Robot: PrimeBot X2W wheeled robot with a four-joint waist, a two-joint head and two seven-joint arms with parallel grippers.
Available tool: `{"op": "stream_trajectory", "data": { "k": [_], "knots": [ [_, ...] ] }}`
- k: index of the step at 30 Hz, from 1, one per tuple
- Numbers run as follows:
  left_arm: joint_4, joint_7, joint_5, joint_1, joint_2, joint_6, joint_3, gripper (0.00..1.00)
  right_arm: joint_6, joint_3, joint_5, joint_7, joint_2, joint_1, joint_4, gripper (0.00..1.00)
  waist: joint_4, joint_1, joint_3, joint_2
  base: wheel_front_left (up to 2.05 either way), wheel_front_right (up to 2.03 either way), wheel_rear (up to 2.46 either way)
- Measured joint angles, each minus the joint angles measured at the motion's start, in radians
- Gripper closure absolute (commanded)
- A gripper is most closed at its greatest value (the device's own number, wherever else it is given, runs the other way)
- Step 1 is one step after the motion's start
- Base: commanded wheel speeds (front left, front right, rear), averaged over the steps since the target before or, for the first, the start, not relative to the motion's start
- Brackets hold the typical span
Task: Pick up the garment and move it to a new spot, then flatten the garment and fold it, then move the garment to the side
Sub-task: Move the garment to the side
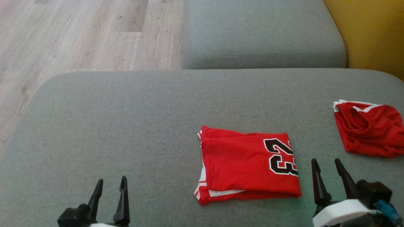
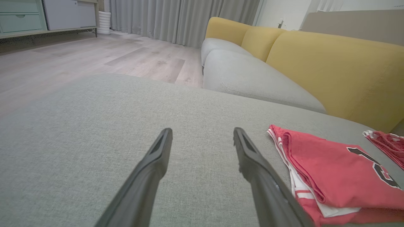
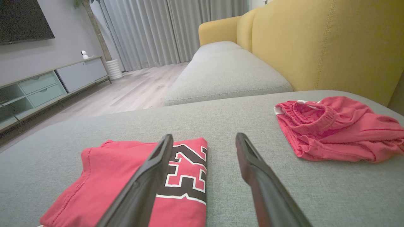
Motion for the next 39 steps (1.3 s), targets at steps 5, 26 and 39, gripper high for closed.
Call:
{"op": "stream_trajectory", "data": {
  "k": [5, 26, 39],
  "knots": [
    [-0.001, 0.002, 0.017, -0.005, 0.002, 0.001, 0.002, 0.0, 0.0, -0.036, -0.025, 0.06, 0.001, -0.038, 0.015, 0.0, 0.02, 0.0, 0.019, 0.0, 0.0, 0.0, 0.0],
    [-0.032, 0.009, 0.026, -0.047, -0.001, 0.018, 0.01, 0.0, 0.0, -0.105, -0.051, 0.26, -0.002, -0.273, 0.356, 0.5, 0.174, 0.0002, 0.17, 0.0, 0.0, 0.0, 0.0],
    [-0.047, 0.009, 0.052, -0.066, -0.01, 0.018, 0.011, 0.0, 0.0, -0.1, -0.092, 0.253, 0.0, -0.366, 0.278, 1.0, 0.034, 0.0001, 0.2, 0.0, 0.0, 0.0, 0.0]
  ]
}}
